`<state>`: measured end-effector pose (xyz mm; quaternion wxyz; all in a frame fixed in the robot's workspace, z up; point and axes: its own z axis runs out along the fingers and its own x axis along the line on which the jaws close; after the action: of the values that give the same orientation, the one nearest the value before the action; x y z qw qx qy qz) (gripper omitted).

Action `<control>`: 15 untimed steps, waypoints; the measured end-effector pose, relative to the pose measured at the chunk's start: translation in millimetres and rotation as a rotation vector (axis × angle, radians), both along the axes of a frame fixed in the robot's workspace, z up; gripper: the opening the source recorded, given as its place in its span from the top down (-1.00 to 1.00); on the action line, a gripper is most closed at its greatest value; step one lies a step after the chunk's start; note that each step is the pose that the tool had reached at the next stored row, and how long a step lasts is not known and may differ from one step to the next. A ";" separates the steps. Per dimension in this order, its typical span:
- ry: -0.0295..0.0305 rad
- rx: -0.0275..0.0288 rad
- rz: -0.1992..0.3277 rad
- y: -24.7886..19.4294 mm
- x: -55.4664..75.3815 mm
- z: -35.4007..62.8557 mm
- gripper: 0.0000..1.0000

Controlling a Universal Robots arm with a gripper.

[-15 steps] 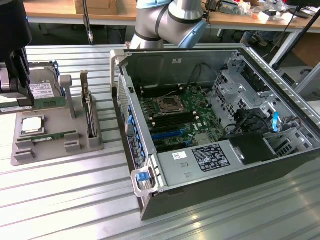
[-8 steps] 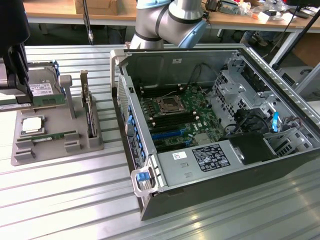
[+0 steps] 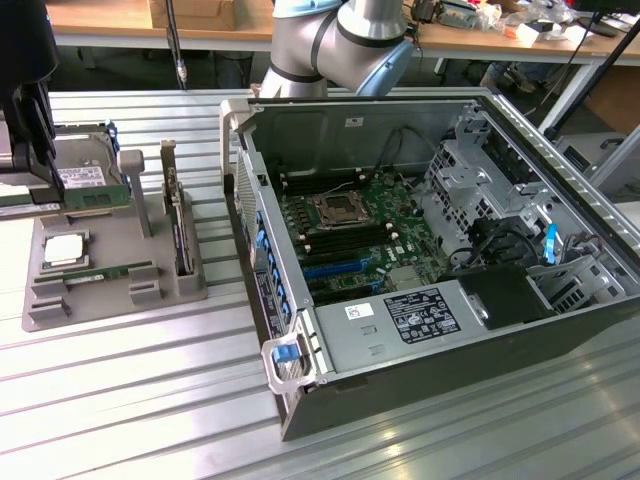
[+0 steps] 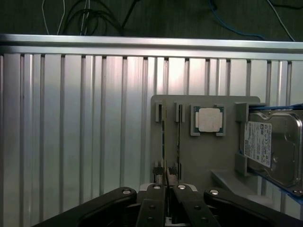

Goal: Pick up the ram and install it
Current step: 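Pick up the ram and move it above insertion slot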

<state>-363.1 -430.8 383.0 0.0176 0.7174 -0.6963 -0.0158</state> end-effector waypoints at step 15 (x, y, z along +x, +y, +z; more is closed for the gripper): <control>0.0000 0.0000 0.000 0.0 0.0 10.5 0.76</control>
<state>-363.1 -430.8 393.5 0.0176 0.7174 -0.6962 -0.0158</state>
